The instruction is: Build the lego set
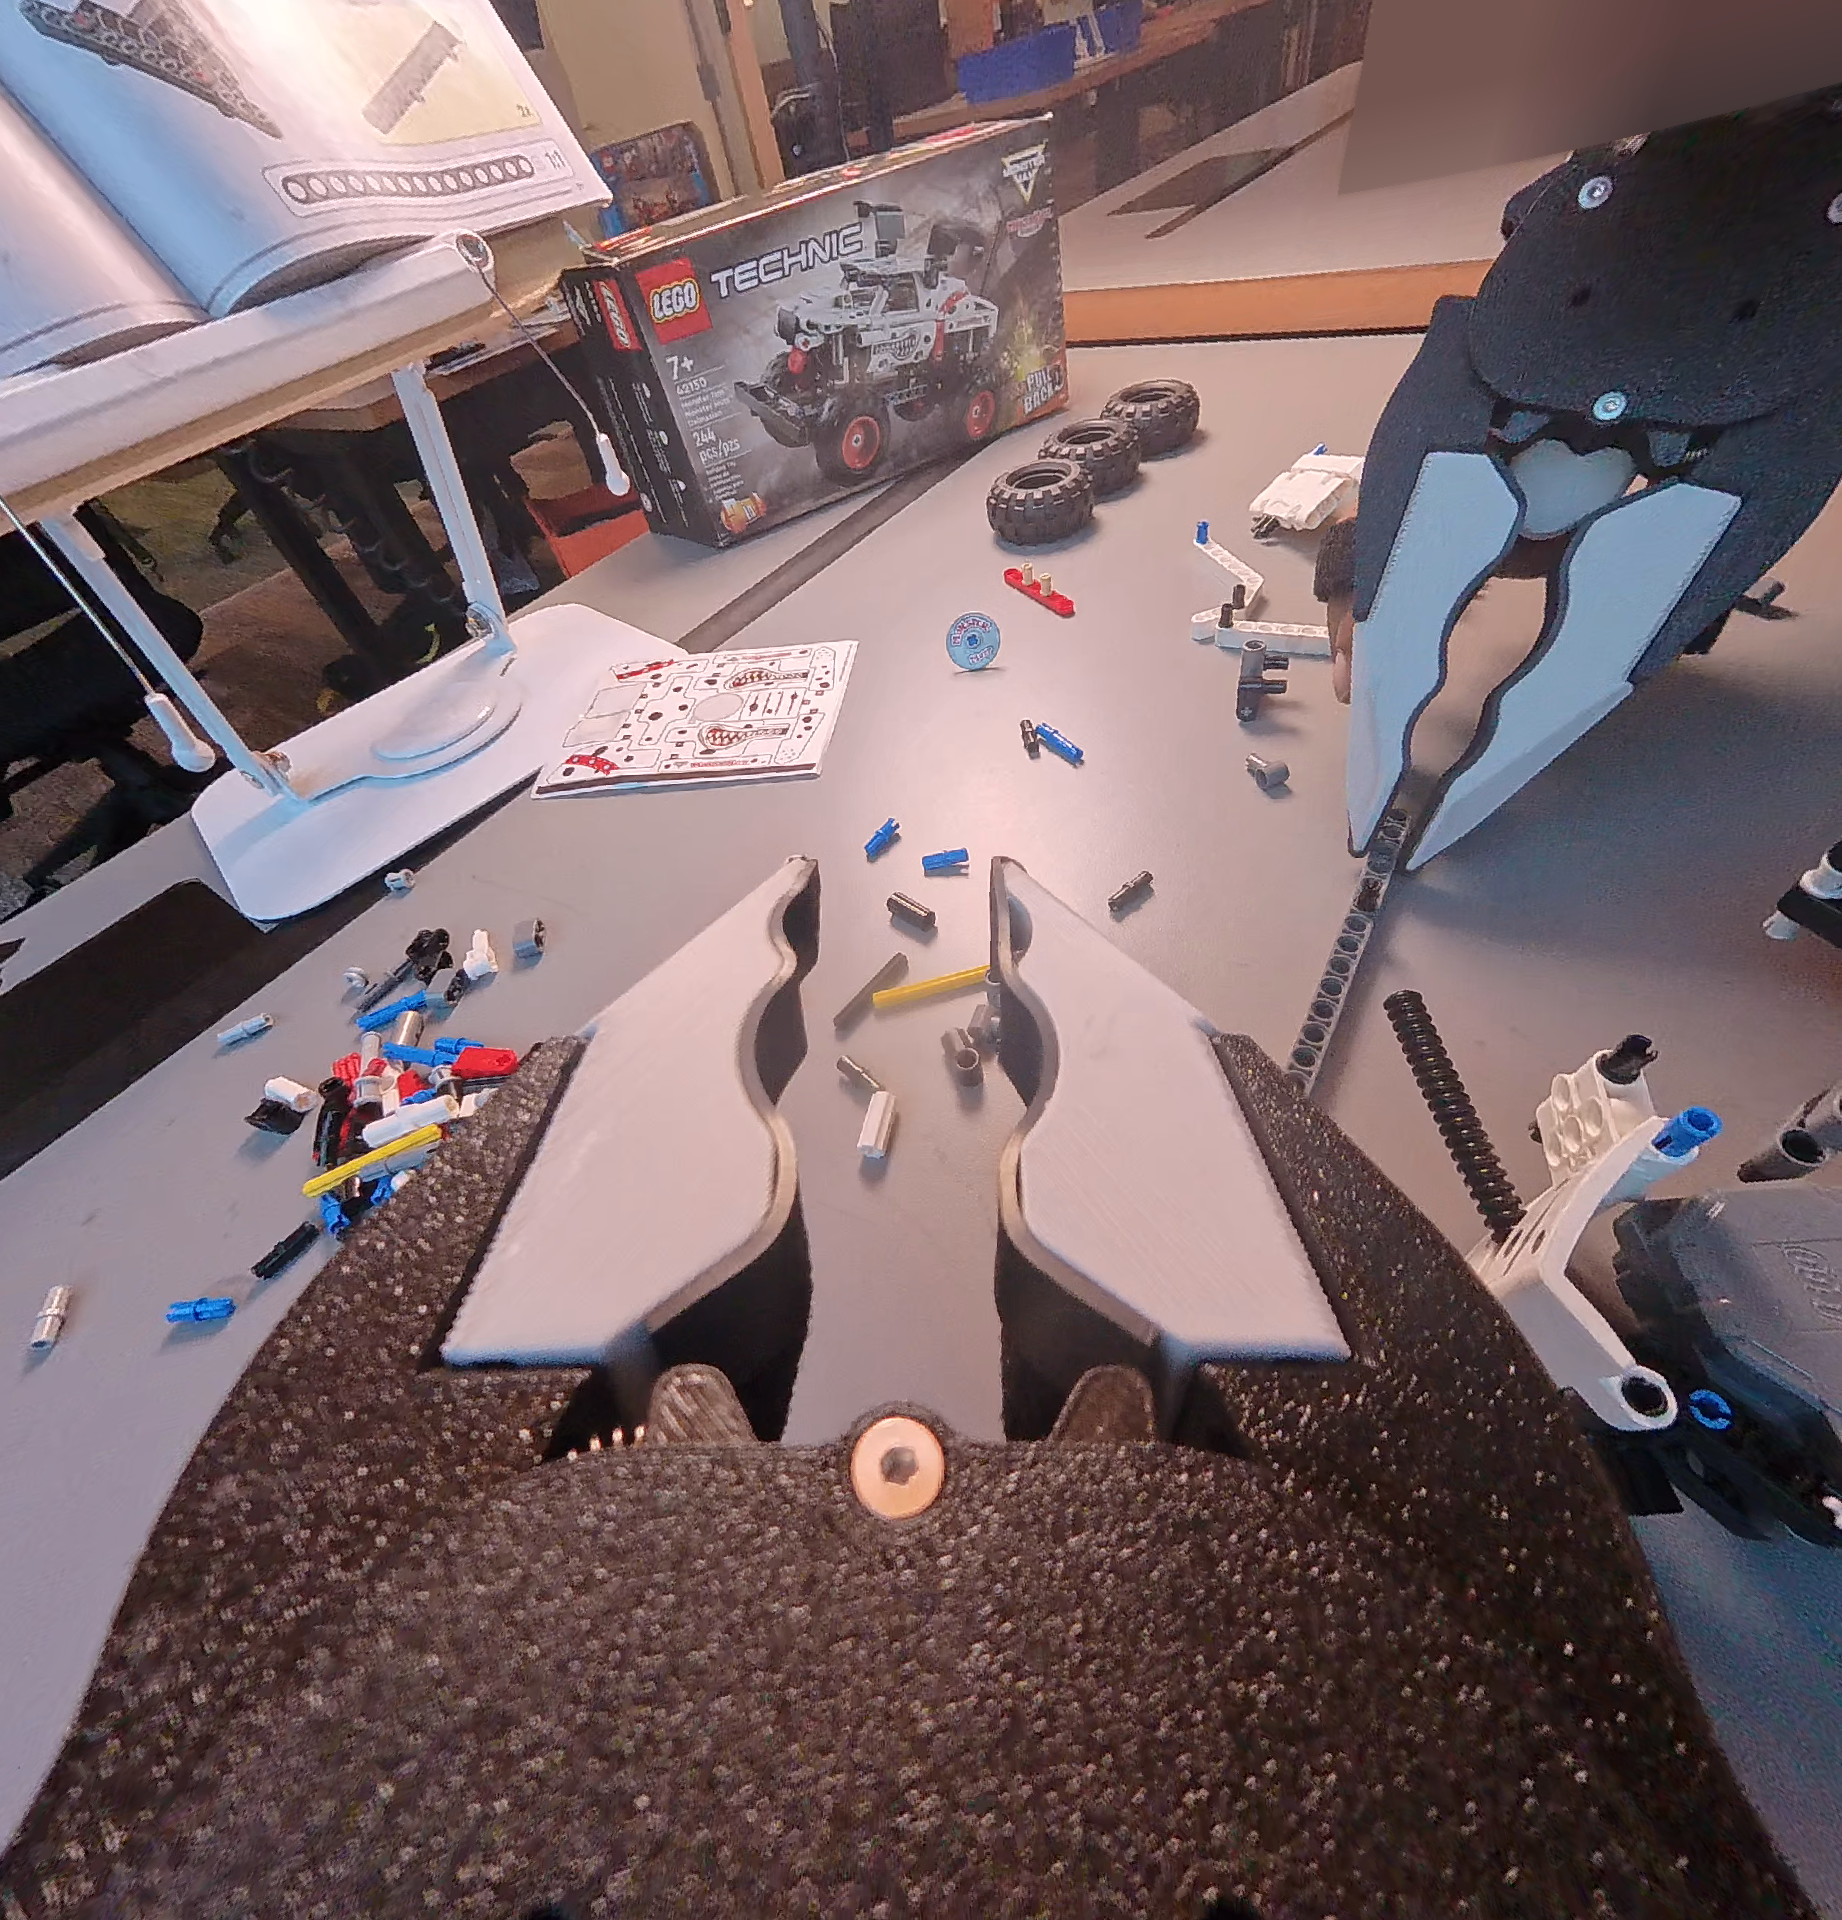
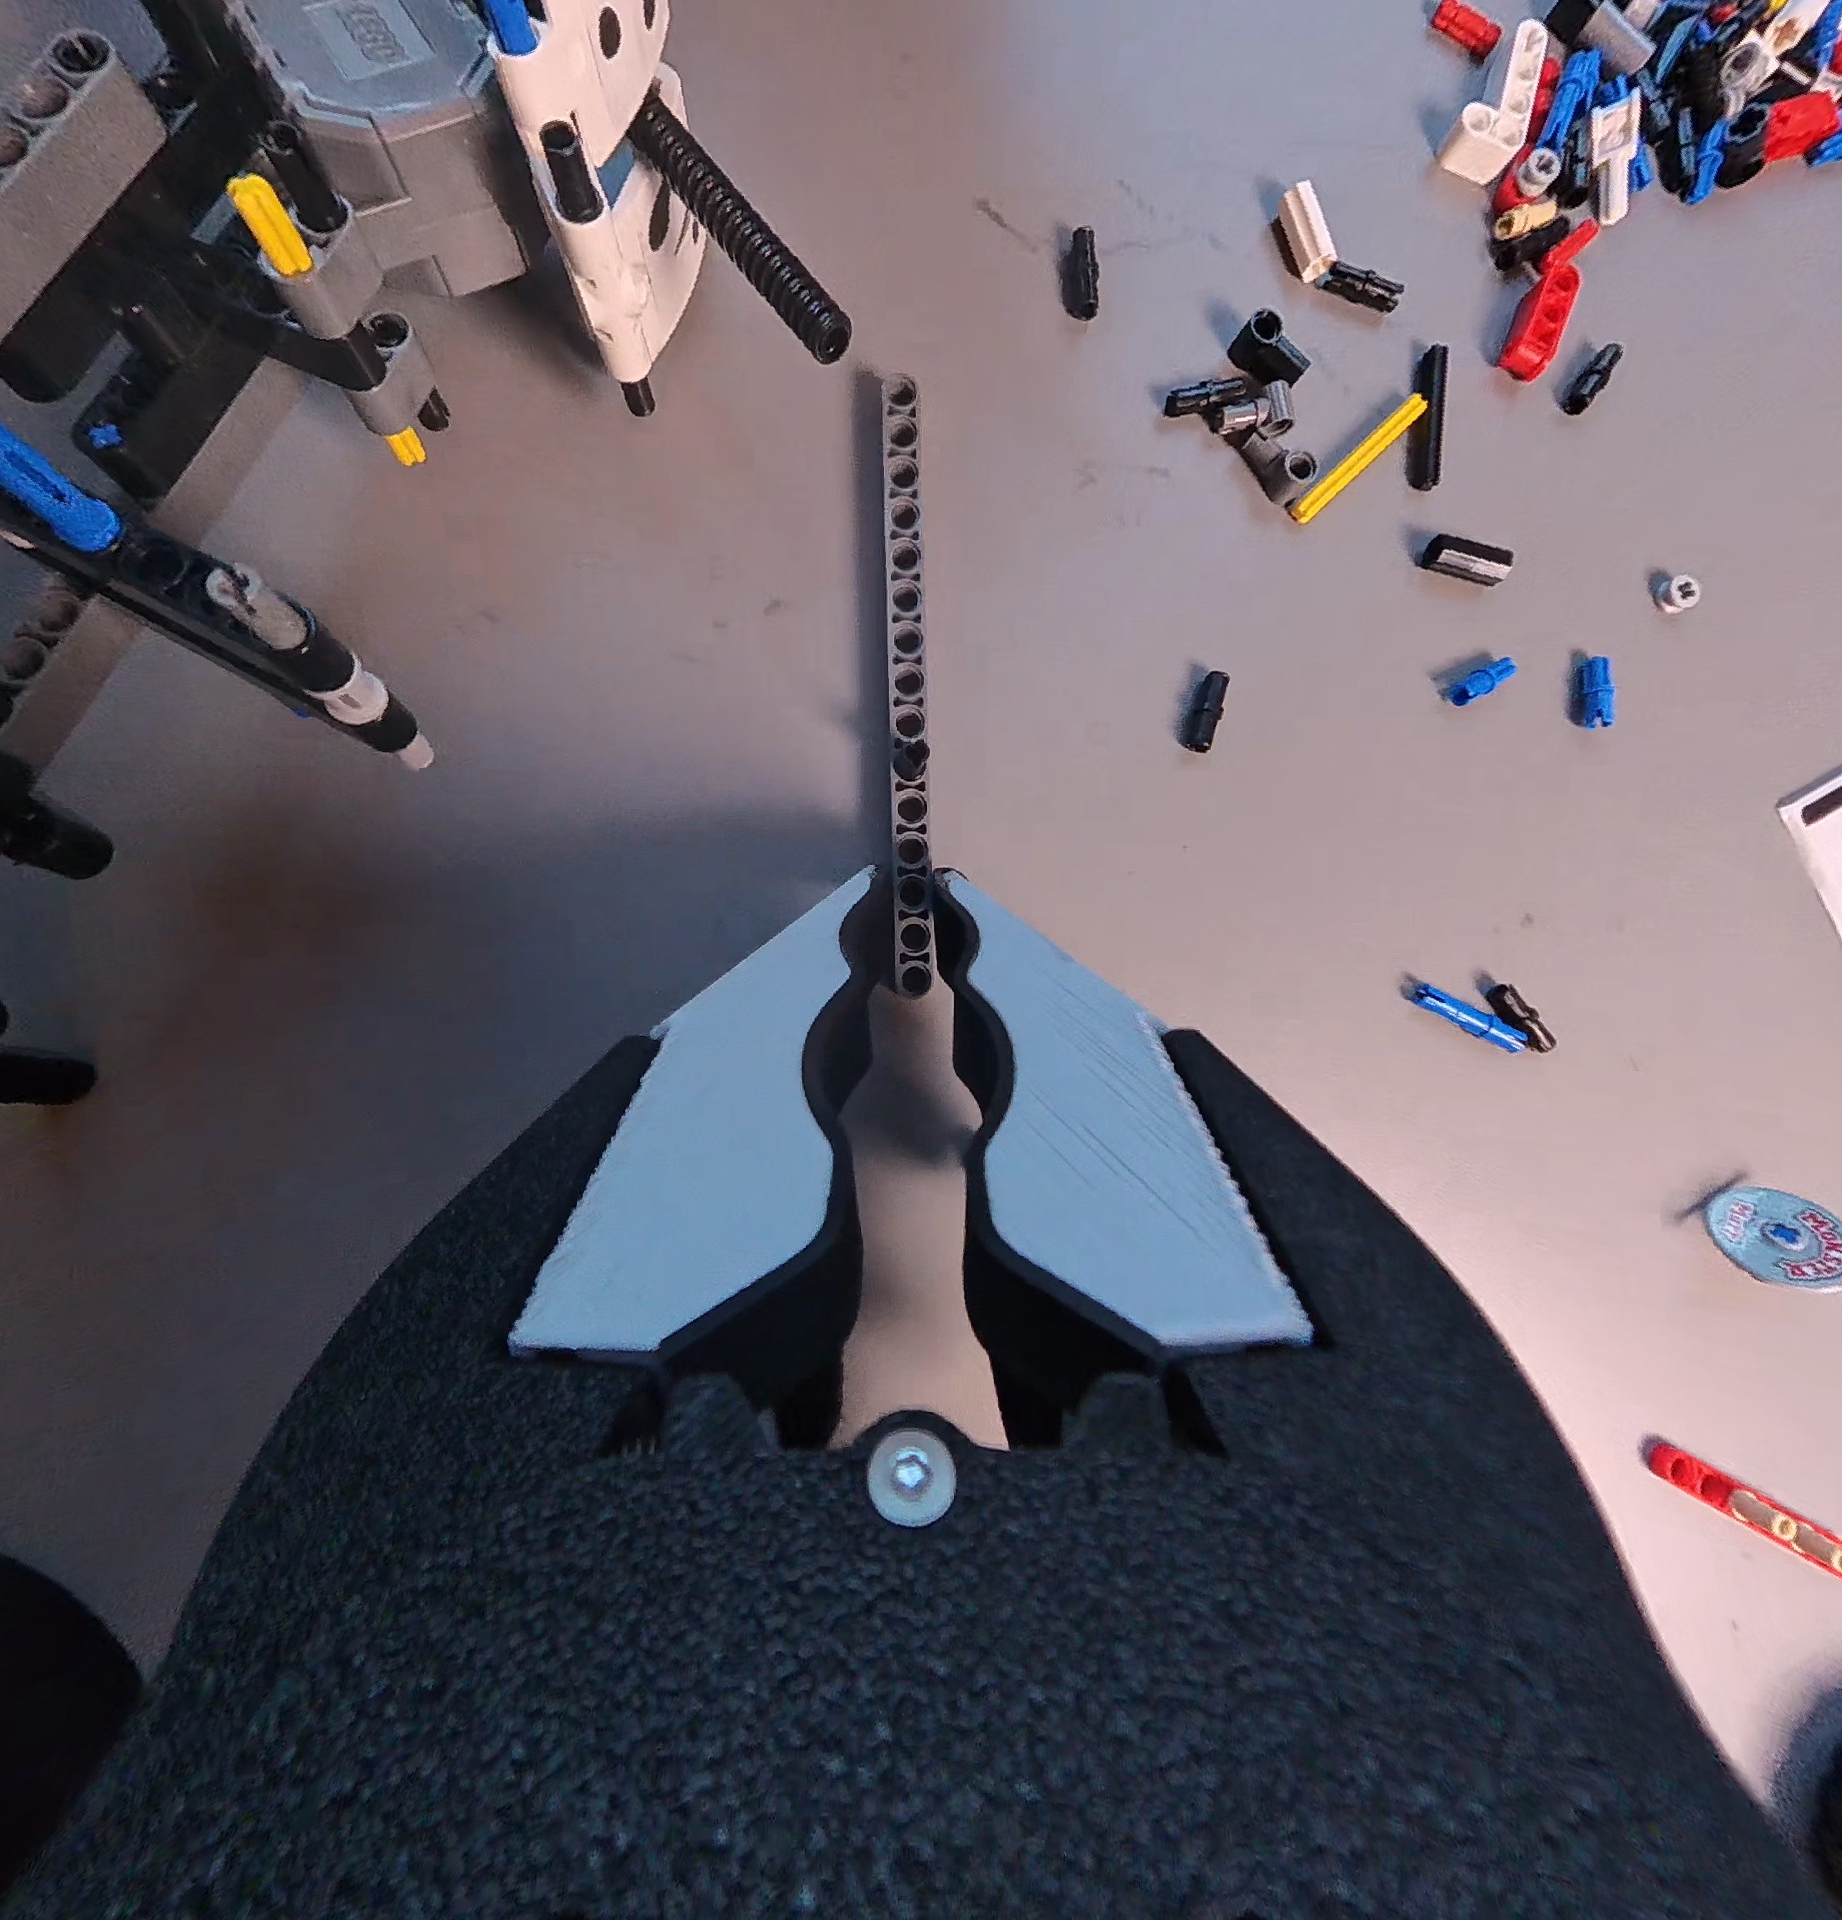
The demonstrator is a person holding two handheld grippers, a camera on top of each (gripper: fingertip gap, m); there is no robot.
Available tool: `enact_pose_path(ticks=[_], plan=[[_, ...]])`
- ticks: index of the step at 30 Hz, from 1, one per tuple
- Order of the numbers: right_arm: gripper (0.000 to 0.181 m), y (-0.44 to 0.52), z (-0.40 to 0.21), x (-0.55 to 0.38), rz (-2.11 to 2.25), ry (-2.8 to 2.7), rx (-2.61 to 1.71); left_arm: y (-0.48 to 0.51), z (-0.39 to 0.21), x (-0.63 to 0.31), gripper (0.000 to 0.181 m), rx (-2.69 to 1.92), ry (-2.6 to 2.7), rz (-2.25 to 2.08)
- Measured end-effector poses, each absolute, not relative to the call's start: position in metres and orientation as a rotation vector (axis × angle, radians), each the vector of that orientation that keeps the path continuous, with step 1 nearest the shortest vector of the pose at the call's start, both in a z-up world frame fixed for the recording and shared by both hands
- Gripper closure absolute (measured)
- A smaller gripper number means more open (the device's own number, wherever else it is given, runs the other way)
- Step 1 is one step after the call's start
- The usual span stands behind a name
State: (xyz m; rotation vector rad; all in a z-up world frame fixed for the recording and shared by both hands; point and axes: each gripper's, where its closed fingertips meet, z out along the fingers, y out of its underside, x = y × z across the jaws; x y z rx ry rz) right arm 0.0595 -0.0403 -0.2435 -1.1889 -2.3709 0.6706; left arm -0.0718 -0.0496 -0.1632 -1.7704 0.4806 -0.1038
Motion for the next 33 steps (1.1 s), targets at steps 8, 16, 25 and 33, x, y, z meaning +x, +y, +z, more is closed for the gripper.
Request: enact_pose_path(ticks=[8, 16, 25, 33], plan=[[0.174, -0.033, -0.244, 0.069, 0.656, -2.394, -1.193, -0.049, -0.166, -0.071, 0.149, -1.781, 0.487, -0.106], [0.171, -0.039, -0.222, 0.066, 0.761, -2.315, -1.155, -0.049, -0.168, -0.072, 0.149, -1.786, 0.486, -0.104], [0.181, -0.029, -0.232, 0.081, 0.671, -2.326, -1.212, -0.049, -0.170, -0.071, 0.150, -1.791, 0.493, -0.103], [0.181, -0.023, -0.235, 0.084, 0.649, -2.321, -1.240, -0.048, -0.171, -0.070, 0.151, -1.793, 0.497, -0.100]])
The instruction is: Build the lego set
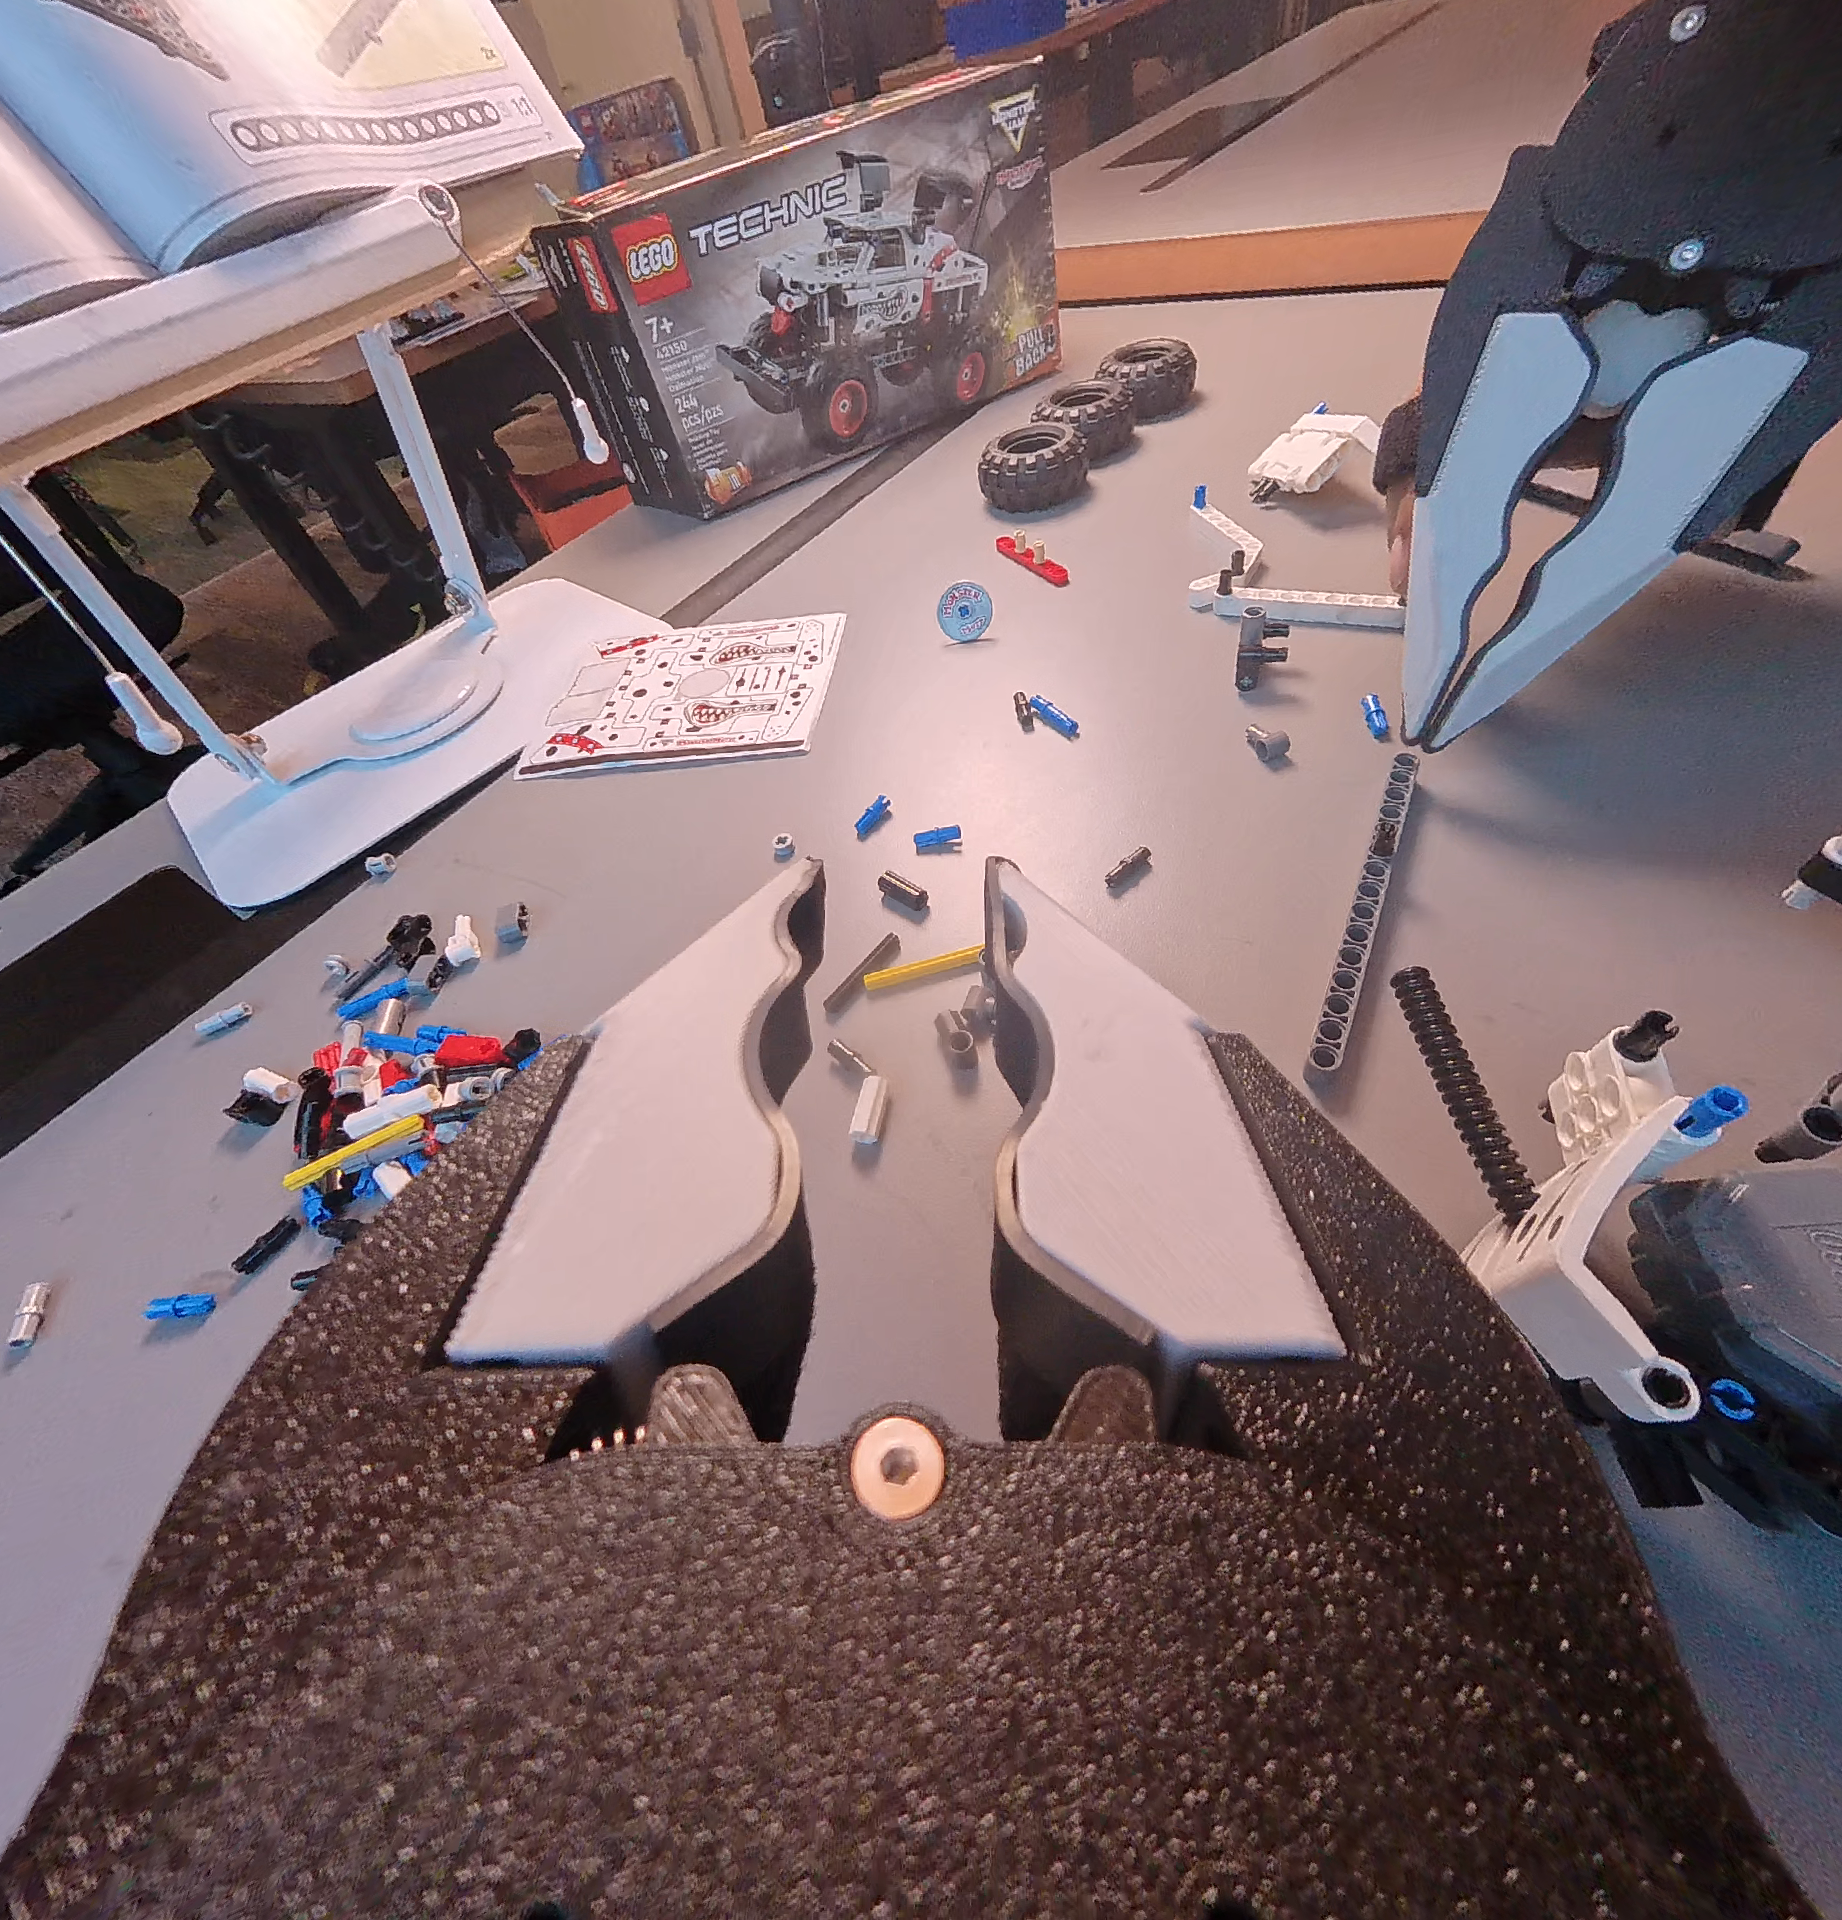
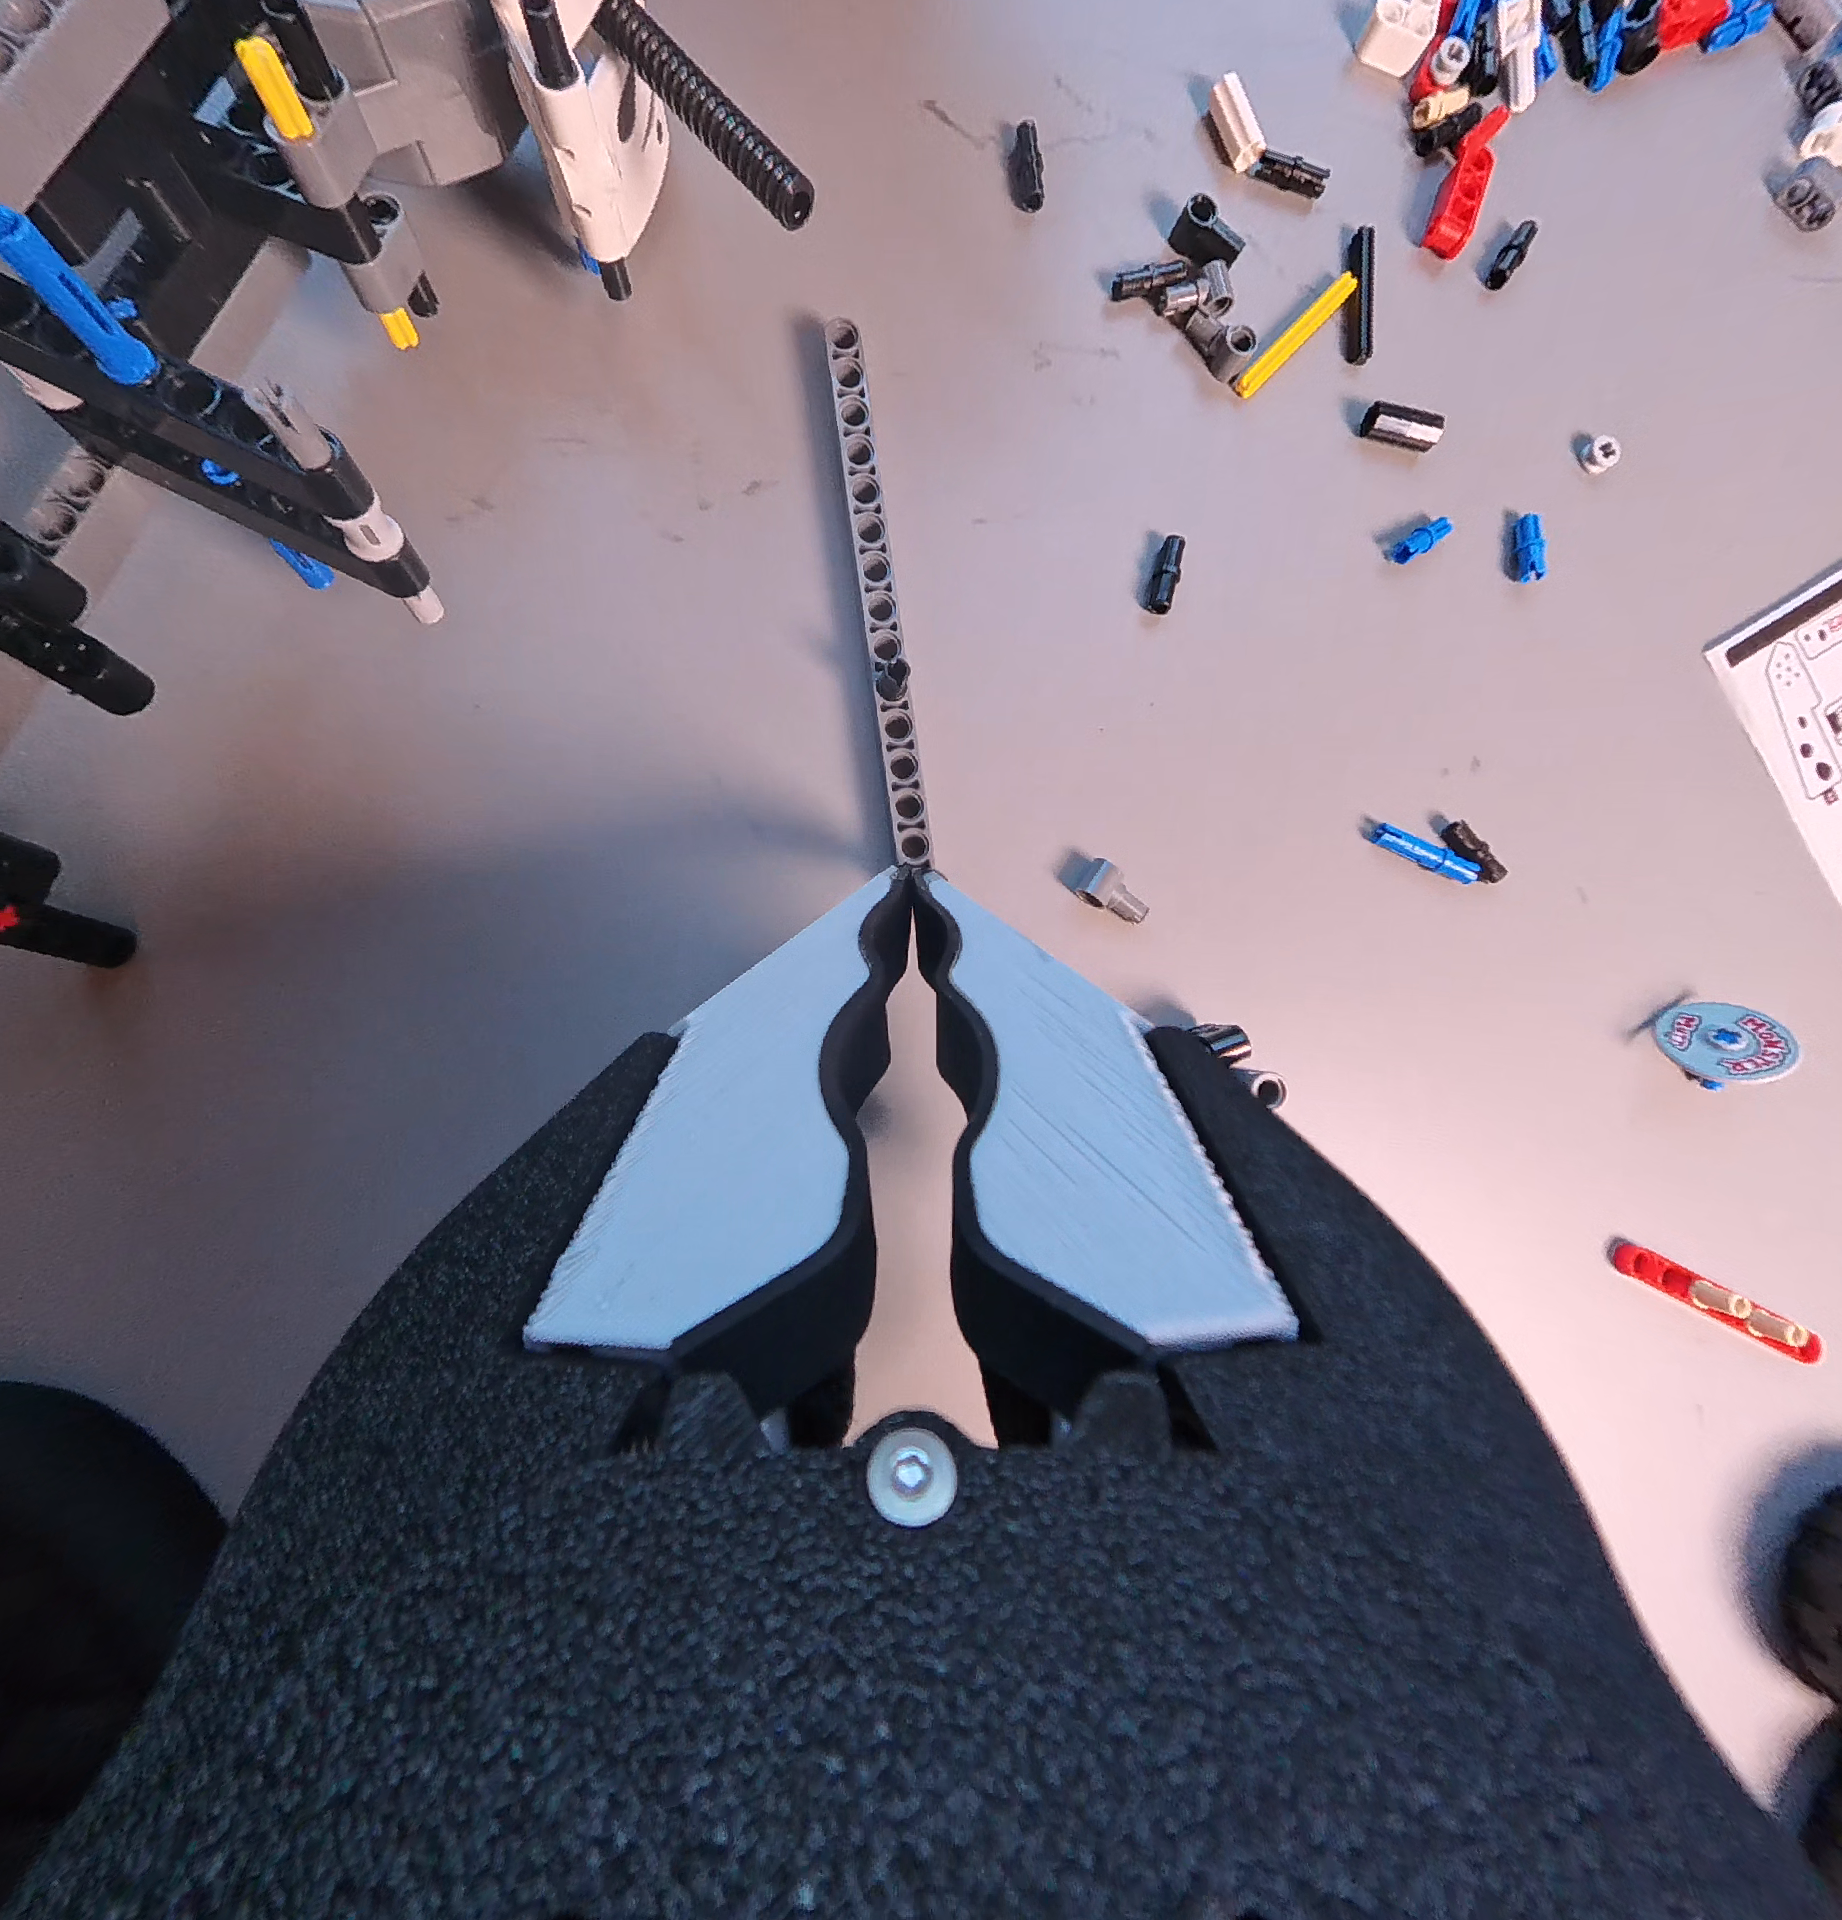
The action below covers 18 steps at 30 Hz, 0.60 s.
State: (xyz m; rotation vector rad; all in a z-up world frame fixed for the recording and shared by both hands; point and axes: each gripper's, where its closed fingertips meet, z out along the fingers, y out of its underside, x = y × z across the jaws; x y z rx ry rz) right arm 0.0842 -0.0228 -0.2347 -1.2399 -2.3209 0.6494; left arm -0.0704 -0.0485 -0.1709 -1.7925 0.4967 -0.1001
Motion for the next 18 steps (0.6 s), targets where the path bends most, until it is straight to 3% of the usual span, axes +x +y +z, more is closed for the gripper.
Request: enact_pose_path(ticks=[18], plan=[[0.181, -0.0271, -0.2317, 0.0806, 0.703, -2.303, -1.245, -0.0484, -0.1710, -0.0702, 0.151, -1.793, 0.501, -0.099]])
